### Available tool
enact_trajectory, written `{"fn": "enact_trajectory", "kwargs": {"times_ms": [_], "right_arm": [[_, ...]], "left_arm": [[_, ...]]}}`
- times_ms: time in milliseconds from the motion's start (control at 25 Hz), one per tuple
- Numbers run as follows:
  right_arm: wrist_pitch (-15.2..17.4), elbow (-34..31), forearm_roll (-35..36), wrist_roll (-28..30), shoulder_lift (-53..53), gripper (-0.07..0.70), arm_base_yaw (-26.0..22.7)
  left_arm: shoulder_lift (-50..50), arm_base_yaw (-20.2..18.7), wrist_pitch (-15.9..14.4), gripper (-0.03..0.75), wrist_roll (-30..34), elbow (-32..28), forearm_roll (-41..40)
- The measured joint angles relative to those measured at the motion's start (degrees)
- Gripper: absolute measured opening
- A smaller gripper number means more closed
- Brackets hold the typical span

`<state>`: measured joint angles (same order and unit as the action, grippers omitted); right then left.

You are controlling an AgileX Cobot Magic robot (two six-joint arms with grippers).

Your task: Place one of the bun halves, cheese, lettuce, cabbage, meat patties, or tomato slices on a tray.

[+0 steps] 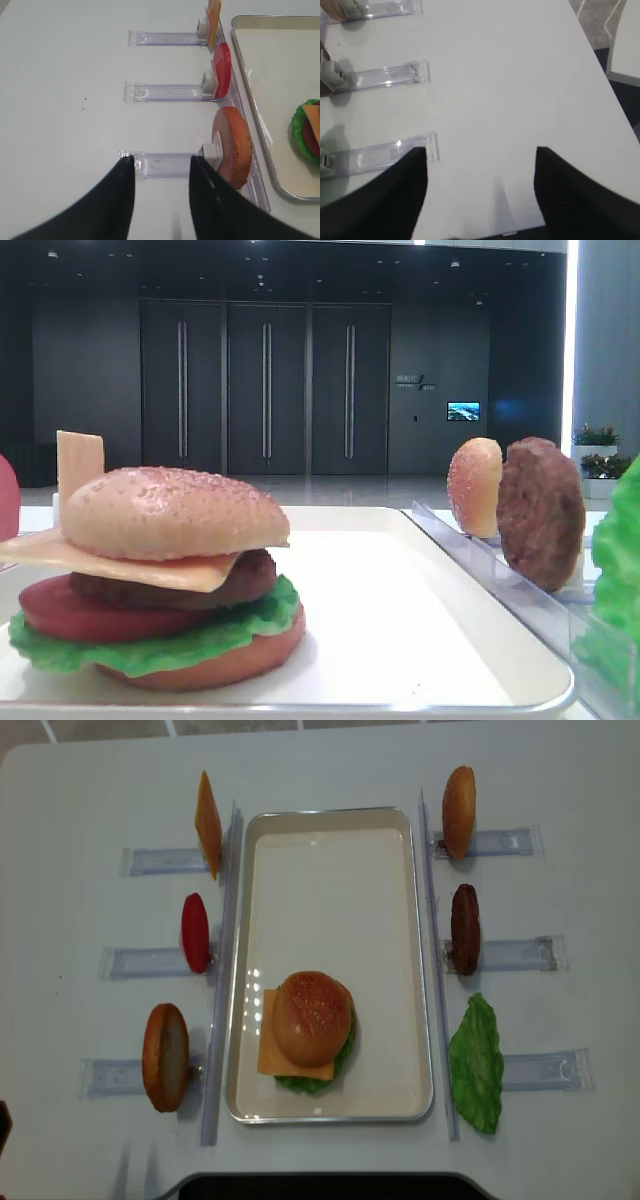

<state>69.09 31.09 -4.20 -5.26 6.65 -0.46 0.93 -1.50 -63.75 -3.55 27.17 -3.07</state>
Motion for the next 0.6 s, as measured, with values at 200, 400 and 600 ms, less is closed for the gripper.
{"fn": "enact_trajectory", "kwargs": {"times_ms": [200, 400, 600], "right_arm": [[-3.0, -1.5, 0.1, 0.3, -2.1, 0.438, 0.0], [-3.7, -1.9, 0.9, 1.2, -4.0, 0.437, 1.1], [-4.0, -1.9, 1.1, 1.6, -4.1, 0.433, 1.8]], "left_arm": [[0.0, 0.0, 0.0, 0.282, 0.0, 0.0, 0.0], [0.0, 0.0, 0.0, 0.282, 0.0, 0.0, 0.0], [0.0, 0.0, 0.0, 0.282, 0.0, 0.0, 0.0]]}}
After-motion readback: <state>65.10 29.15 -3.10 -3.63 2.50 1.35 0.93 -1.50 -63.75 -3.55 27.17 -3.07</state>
